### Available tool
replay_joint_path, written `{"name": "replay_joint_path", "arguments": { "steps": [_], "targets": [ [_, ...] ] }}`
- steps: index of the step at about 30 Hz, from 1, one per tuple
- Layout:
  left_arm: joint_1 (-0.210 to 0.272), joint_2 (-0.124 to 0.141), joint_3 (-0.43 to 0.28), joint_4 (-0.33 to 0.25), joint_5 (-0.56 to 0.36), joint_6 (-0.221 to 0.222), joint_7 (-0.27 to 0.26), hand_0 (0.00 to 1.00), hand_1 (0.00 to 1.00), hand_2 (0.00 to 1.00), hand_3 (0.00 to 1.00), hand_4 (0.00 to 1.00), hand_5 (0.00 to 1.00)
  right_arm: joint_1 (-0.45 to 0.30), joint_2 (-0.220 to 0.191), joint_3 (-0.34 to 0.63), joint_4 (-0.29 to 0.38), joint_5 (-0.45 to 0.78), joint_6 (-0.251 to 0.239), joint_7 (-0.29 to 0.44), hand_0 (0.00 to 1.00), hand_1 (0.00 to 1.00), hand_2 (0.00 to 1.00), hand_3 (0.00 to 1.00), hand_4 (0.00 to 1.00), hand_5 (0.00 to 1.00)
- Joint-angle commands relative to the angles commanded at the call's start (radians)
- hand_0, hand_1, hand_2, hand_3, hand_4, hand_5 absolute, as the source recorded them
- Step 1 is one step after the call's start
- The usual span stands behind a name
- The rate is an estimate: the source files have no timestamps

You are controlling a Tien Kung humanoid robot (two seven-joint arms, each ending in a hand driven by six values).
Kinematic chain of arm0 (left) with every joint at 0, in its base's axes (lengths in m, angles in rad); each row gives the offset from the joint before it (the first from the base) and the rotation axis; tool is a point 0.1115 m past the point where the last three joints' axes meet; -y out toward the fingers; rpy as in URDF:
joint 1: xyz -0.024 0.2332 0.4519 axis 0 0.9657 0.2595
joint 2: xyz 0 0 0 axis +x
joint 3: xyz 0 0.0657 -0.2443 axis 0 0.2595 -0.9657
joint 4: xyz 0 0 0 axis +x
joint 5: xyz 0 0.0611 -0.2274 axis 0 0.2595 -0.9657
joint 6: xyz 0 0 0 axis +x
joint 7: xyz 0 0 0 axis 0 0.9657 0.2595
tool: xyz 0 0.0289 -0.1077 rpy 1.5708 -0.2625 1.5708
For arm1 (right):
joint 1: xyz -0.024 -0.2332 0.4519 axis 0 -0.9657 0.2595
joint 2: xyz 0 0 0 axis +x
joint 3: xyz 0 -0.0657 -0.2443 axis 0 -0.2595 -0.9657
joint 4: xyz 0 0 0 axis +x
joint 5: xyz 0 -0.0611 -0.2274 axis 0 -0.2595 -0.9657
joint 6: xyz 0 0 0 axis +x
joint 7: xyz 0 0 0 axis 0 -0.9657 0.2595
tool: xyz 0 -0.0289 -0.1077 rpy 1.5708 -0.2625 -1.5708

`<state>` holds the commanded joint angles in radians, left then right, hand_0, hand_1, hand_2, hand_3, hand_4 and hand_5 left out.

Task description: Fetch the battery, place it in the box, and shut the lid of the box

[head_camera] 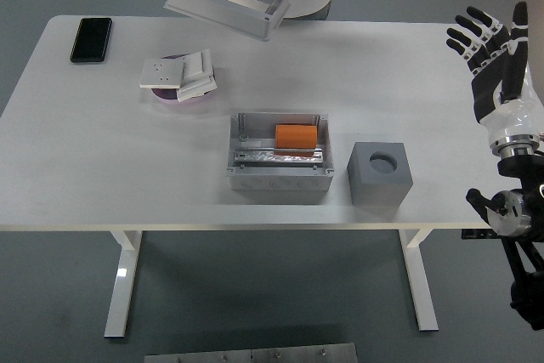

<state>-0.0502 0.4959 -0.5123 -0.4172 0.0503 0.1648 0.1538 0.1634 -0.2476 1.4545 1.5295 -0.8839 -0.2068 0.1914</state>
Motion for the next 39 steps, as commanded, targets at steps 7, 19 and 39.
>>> {"name": "replay_joint_path", "arguments": {
  "steps": [7,19,39],
  "targets": [
    [0.0,-0.001,0.002,0.0,-0.003,0.0,-0.002,0.61,0.727,0.598,0.587,0.433,0.002,0.0,-0.002,0.0,0.001,-0.001,0.001,-0.001,0.792,0.713,0.738,0.727,0.998,0.998],
    [0.003,0.002,0.001,0.0,-0.003,0.001,-0.001,0.61,0.727,0.598,0.587,0.434,0.002,0.0,-0.005,-0.003,0.001,-0.004,-0.001,-0.004,0.792,0.714,0.738,0.727,0.998,0.998],
    [0.002,0.002,-0.001,0.0,0.0,0.0,-0.001,0.612,0.727,0.599,0.588,0.436,0.002,-0.007,0.002,0.004,0.003,-0.037,-0.01,-0.002,0.791,0.714,0.739,0.728,0.998,0.998]
  ]
}}
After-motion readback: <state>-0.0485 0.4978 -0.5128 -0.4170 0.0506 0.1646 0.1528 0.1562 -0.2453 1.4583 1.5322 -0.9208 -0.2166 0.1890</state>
